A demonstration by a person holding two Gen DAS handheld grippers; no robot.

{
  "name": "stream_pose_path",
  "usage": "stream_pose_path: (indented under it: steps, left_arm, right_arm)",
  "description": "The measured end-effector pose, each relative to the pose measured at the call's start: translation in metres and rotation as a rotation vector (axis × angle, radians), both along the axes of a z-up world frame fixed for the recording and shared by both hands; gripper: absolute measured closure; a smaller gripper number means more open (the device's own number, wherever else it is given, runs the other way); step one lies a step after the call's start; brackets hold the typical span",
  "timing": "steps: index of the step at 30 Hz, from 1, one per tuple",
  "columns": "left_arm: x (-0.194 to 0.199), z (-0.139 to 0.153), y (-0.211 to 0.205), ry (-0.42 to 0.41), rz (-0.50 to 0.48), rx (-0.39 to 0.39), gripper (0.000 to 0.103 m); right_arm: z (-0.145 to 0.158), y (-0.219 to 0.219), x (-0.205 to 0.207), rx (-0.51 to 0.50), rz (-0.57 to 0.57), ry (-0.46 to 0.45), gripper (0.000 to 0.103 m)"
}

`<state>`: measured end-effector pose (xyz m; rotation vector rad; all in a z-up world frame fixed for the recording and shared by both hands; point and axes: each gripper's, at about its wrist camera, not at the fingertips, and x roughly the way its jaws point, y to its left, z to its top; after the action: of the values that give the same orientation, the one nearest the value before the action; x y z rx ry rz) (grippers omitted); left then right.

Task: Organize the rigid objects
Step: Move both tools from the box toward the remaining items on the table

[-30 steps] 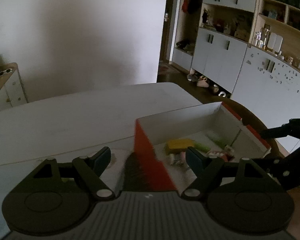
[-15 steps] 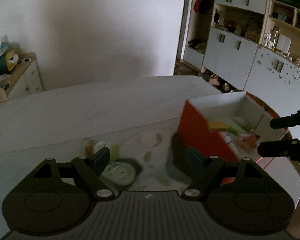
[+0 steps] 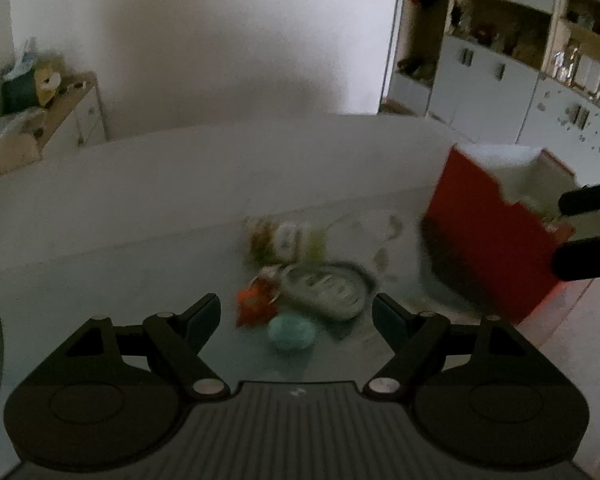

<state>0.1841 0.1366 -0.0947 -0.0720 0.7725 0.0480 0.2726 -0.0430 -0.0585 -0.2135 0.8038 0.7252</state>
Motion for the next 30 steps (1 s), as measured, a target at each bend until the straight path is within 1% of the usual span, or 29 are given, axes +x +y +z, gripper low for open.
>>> stream_pose_path:
  steps: [6, 14, 19, 22, 26, 30]
  left_arm:
    - [0.002, -0.028, 0.01, 0.04, 0.003, 0.011, 0.02]
    - [0.007, -0.046, 0.003, 0.027, -0.021, 0.02, 0.02]
    - [0.011, -0.061, -0.004, 0.036, -0.02, 0.023, 0.02]
    - [0.013, -0.064, -0.009, 0.026, -0.019, 0.04, 0.02]
    - [0.017, -0.068, -0.011, 0.019, -0.009, 0.041, 0.02]
    - [0.021, -0.07, -0.011, 0.012, 0.003, 0.041, 0.02]
  right_arm:
    - [-0.02, 0.031, 0.011, -0.054, 0.031, -0.006, 0.001]
    - [-0.053, 0.068, 0.032, -0.106, 0.073, 0.044, 0.004]
    - [-0.071, 0.083, 0.048, -0.152, 0.082, 0.068, 0.007]
    - [-0.081, 0.092, 0.056, -0.175, 0.094, 0.077, 0.01]
    - [-0.091, 0.1, 0.065, -0.178, 0.103, 0.121, 0.013]
    - [-0.099, 0.107, 0.068, -0.209, 0.128, 0.12, 0.016]
